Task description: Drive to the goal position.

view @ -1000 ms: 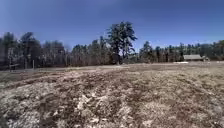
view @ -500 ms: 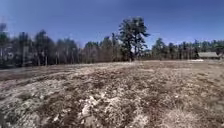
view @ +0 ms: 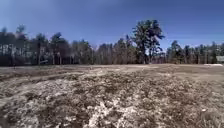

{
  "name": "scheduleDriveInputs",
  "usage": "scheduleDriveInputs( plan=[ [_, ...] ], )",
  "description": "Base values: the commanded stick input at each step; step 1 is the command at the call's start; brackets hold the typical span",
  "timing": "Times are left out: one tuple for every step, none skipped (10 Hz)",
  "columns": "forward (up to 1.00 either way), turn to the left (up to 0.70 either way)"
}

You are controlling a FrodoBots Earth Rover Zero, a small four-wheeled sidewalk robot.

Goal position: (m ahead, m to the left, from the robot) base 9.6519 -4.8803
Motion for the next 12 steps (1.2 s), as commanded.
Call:
scheduleDriveInputs(
  plan=[
    [0.70, 0.35],
    [0.70, 0.35],
    [0.70, 0.35],
    [0.70, 0.35],
    [0.70, 0.35],
    [0.70, 0.35],
    [0.70, 0.22],
    [0.70, 0.00],
    [0.70, 0.00],
    [0.70, 0.00],
    [0.70, 0.00],
    [0.70, 0.00]
  ],
)
